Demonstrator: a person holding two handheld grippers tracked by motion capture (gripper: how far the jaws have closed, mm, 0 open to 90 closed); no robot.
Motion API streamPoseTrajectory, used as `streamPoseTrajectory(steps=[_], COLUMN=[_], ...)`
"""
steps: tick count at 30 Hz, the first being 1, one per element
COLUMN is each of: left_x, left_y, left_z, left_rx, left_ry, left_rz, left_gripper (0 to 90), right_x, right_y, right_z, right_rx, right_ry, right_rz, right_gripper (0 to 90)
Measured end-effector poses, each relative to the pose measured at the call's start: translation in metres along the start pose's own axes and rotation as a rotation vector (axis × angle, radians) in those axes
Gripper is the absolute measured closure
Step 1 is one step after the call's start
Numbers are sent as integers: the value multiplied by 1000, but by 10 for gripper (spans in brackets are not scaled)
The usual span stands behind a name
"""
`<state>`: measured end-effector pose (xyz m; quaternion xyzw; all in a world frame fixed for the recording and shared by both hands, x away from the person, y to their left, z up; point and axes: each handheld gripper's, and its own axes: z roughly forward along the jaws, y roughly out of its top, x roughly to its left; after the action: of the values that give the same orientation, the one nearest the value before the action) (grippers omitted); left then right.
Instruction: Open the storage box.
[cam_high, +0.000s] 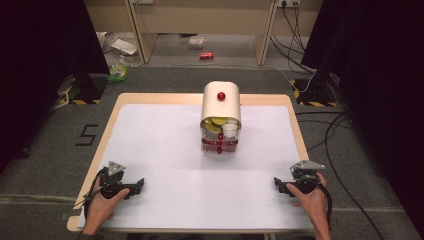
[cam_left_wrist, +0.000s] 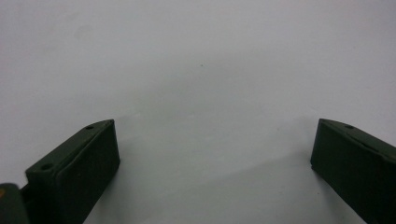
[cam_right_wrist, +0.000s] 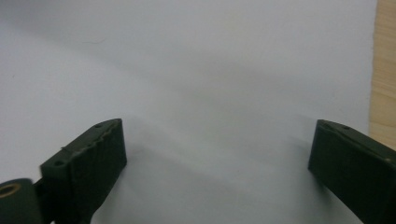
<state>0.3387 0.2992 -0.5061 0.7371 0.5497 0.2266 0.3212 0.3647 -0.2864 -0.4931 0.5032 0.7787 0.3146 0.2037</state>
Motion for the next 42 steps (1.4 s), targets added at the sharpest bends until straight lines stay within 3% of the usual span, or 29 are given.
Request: streamPoseTrajectory(steps=[1,2,5,20,31,34,36,38,42], left_x=[0,0,0,0,0,0,0,0,0], left_y=[0,0,0,0,0,0,0,0,0], left_z=[0,0,0,0,0,0,0,0,0], left_rx=[0,0,0,0,-1,-1,0,-1,-1], left_ry=[0,0,0,0,-1,-1,-1,-1,-1], left_rz=[0,0,0,0,0,0,0,0,0], left_gripper=[2,1,2,1,1,1,1,1,2], right_x=[0,-1,-2,11,32,43,47,58,69], right_y=[0,0,1,14,32,39,42,51,61], right_z=[0,-2,-3,-14,-18,-19,-20,-21,-18], right_rx=[0,-20,-30,-123,-163,-186,-196,-217,-210], right_ry=[0,-5,6,12,55,120,139,164,162], right_rz=[0,8,20,-25,-65,-59,-58,-81,-118], right_gripper=[75,186,153,175,223,239,243,264,284])
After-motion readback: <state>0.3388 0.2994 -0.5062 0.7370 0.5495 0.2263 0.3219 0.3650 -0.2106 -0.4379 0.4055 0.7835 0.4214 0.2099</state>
